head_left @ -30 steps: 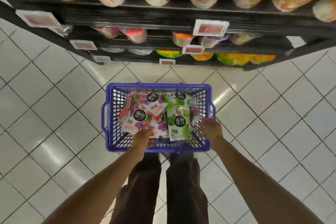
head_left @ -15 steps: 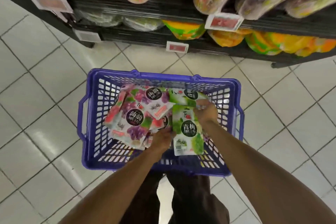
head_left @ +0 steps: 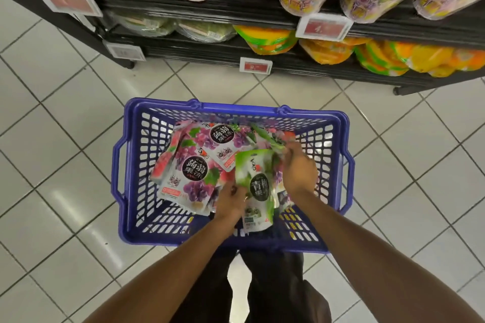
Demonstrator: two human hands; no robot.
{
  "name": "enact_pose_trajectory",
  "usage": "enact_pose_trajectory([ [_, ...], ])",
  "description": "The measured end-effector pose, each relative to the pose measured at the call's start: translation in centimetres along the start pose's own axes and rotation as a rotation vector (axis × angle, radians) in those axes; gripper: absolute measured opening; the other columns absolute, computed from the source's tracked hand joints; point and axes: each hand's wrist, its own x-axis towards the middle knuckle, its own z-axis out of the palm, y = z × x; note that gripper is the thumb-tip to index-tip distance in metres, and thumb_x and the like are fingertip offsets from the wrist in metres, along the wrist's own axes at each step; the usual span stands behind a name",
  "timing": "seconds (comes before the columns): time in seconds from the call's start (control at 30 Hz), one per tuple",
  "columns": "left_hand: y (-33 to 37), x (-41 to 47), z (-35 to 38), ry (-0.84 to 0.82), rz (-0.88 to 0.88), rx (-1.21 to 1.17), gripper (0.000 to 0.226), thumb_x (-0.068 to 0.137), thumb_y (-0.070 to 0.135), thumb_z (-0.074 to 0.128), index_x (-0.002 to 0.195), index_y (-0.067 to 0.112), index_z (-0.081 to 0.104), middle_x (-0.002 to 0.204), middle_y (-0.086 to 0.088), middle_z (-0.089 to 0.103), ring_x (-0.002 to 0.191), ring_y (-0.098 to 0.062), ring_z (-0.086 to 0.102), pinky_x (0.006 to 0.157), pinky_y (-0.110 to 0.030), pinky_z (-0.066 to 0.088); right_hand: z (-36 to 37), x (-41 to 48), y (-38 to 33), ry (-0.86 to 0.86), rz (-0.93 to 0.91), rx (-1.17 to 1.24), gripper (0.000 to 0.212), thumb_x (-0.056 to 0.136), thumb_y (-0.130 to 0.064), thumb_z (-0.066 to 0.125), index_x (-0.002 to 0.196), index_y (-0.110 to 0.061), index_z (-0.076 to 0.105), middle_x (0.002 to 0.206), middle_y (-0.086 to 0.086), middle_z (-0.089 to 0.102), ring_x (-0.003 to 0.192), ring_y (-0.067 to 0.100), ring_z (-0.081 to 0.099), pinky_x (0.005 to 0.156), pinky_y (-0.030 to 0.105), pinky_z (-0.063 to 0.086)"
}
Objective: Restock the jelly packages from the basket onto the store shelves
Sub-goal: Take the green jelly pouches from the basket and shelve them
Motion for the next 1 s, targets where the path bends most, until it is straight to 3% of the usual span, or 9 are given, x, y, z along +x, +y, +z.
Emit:
enact_pose_trajectory([
  [0.1, 0.0, -1.3, -2.1, 0.137, 0.070, -0.023, 0.026, 0.101, 0.020, 0.049, 0.123, 0.009, 0.056, 0.106, -0.007, 0.065, 0.101, -0.027, 0.060, 0.087, -0.036, 0.048, -1.0, -3.1, -0.8, -0.055, -0.095, 0.006, 0.021, 0.104, -0.023, 0.042, 0.114, -0.017, 0.060, 0.065, 0.003, 0.059, 0.063, 0.032, 0.062, 0.071, 0.041, 0.049],
  [0.23, 0.0, -1.1, -4.5, 0.286, 0.120, -0.112, 0.017, 0.102, 0.022, 0.047, 0.111, 0.012, 0.057, 0.091, 0.003, 0.061, 0.086, -0.017, 0.057, 0.064, -0.022, 0.043, -0.5, -7.4, -1.2, -0.282, -0.199, 0.127, 0.020, 0.101, -0.031, 0.051, 0.107, -0.019, 0.066, 0.075, 0.007, 0.072, 0.069, 0.029, 0.069, 0.070, 0.041, 0.056],
  [0.3, 0.3, -0.3, -5.3, 0.286, 0.122, -0.139, 0.020, 0.101, 0.026, 0.050, 0.112, 0.011, 0.058, 0.088, 0.004, 0.061, 0.086, -0.020, 0.056, 0.065, -0.024, 0.044, 0.8, -8.3, -1.0, -0.383, -0.239, 0.125, 0.024, 0.100, -0.035, 0.054, 0.113, -0.024, 0.070, 0.096, 0.001, 0.075, 0.089, 0.018, 0.068, 0.088, 0.037, 0.052],
  [0.4, 0.9, 1.0, -5.9, 0.224, 0.092, 0.045, 0.034, 0.092, 0.030, 0.066, 0.120, 0.014, 0.057, 0.089, 0.006, 0.063, 0.078, -0.015, 0.060, 0.070, -0.027, 0.048, 2.6, -8.2, -1.4, -0.387, 0.021, 0.369, 0.024, 0.097, -0.018, 0.060, 0.120, -0.013, 0.067, 0.119, 0.005, 0.068, 0.108, 0.017, 0.063, 0.098, 0.038, 0.050],
  [0.47, 0.9, 1.8, -6.2, 0.193, 0.063, 0.140, 0.054, 0.081, 0.025, 0.078, 0.128, 0.015, 0.054, 0.105, 0.001, 0.065, 0.090, -0.018, 0.063, 0.082, -0.031, 0.051, 3.0, -7.3, -1.1, -0.257, 0.294, 0.501, 0.032, 0.087, -0.007, 0.071, 0.117, -0.008, 0.060, 0.121, 0.005, 0.060, 0.109, 0.019, 0.060, 0.098, 0.032, 0.049],
  [0.57, 0.8, 2.8, -6.6, 0.164, 0.010, 0.138, 0.063, 0.072, 0.022, 0.086, 0.127, 0.012, 0.057, 0.116, -0.007, 0.067, 0.102, -0.025, 0.064, 0.090, -0.034, 0.052, 3.3, -5.8, 0.4, -0.376, 0.509, 0.369, 0.045, 0.082, -0.024, 0.079, 0.118, -0.009, 0.058, 0.121, 0.003, 0.056, 0.110, 0.023, 0.059, 0.099, 0.036, 0.050],
  [0.77, 0.7, 2.7, -6.3, 0.121, -0.033, 0.166, 0.057, 0.080, 0.030, 0.079, 0.128, 0.010, 0.055, 0.110, -0.006, 0.065, 0.099, -0.023, 0.059, 0.091, -0.038, 0.052, 2.3, -5.0, 0.7, -0.601, 0.444, 0.355, 0.055, 0.076, -0.045, 0.080, 0.124, -0.021, 0.063, 0.117, 0.002, 0.070, 0.110, 0.025, 0.065, 0.099, 0.042, 0.051],
  [0.9, 0.0, 1.9, -6.0, 0.094, -0.029, 0.193, 0.049, 0.089, 0.034, 0.069, 0.129, 0.013, 0.054, 0.099, 0.001, 0.060, 0.094, -0.021, 0.058, 0.080, -0.031, 0.047, 3.0, -5.8, 0.1, -0.542, 0.447, 0.308, 0.070, 0.078, -0.037, 0.078, 0.140, -0.024, 0.047, 0.128, 0.003, 0.063, 0.117, 0.025, 0.059, 0.100, 0.041, 0.050],
  [1.0, -0.3, 1.8, -5.8, 0.073, -0.006, 0.208, 0.044, 0.092, 0.032, 0.065, 0.130, 0.013, 0.053, 0.113, -0.009, 0.062, 0.096, -0.022, 0.058, 0.079, -0.031, 0.046, 3.7, -6.0, -0.2, -0.552, 0.414, 0.216, 0.062, 0.080, -0.037, 0.076, 0.135, -0.021, 0.051, 0.122, 0.003, 0.067, 0.111, 0.025, 0.063, 0.096, 0.042, 0.053],
])
